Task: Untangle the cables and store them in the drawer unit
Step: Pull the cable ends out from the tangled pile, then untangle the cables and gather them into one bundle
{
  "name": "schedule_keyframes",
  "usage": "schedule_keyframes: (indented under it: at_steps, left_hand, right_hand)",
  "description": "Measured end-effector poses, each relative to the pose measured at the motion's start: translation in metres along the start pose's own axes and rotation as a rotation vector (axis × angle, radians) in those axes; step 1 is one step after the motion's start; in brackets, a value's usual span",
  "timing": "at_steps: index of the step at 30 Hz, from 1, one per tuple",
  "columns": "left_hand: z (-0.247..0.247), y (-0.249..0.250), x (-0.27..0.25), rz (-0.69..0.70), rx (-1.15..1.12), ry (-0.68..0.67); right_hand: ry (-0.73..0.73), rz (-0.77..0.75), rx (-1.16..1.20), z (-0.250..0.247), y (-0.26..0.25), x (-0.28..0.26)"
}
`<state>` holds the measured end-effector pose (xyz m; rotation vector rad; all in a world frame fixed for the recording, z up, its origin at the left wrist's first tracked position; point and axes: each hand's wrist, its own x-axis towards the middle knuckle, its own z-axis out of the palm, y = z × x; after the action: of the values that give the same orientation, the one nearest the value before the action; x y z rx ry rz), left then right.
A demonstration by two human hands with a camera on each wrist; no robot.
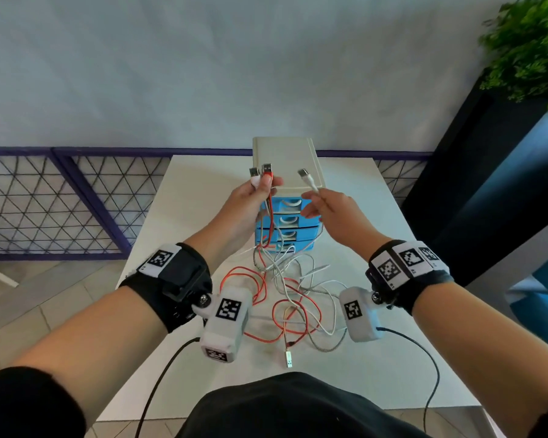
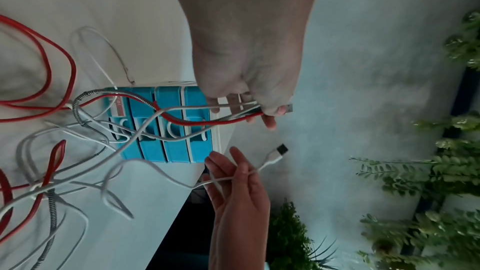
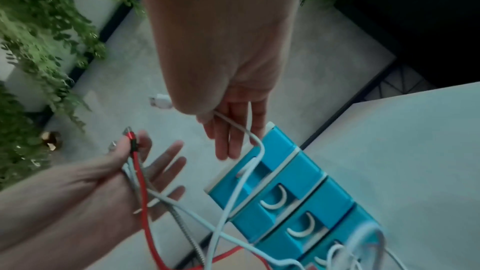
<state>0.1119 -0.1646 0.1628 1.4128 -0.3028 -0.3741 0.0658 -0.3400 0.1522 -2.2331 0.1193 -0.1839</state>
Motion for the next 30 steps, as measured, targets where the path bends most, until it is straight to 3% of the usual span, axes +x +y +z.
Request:
schedule_keyframes:
  at_steps: [3, 6, 11, 18, 21, 25, 30]
  left_hand:
    - [0.001, -0.001, 0.000, 0.056, 0.045, -0.029]
    - [0.006, -0.003, -0.002, 0.058, 0.033, -0.032]
    - [0.008, -0.002, 0.001, 0.041, 0.002, -0.035]
    - [0.008, 0.003, 0.003, 0.004, 0.030, -0.031]
    - [0.005, 0.002, 0.007, -0.034, 0.057, -0.006]
    - [0.004, 0.005, 0.006, -0.041, 0.087, -0.078]
    - [0.003, 0.014, 0.004, -0.016, -0.075, -0.058]
  right_hand:
    - [-0.151, 0.105, 0.145, 0.011, -0.019, 0.005]
    - [-0.226, 0.104, 0.193, 0.018, -0.033, 0.005]
    - [-0.293, 0.004, 0.119, 0.020, -0.040, 0.003]
    - [-0.370, 0.088, 0.351, 0.017, -0.048, 0.003]
    - [-0.377, 0.080, 0.305, 0.019, -0.047, 0.005]
    - [-0.400, 0.053, 0.268, 0.020, -0.047, 0.007]
    - [-0.512, 0.033, 0.374, 0.019, -0.055, 0.004]
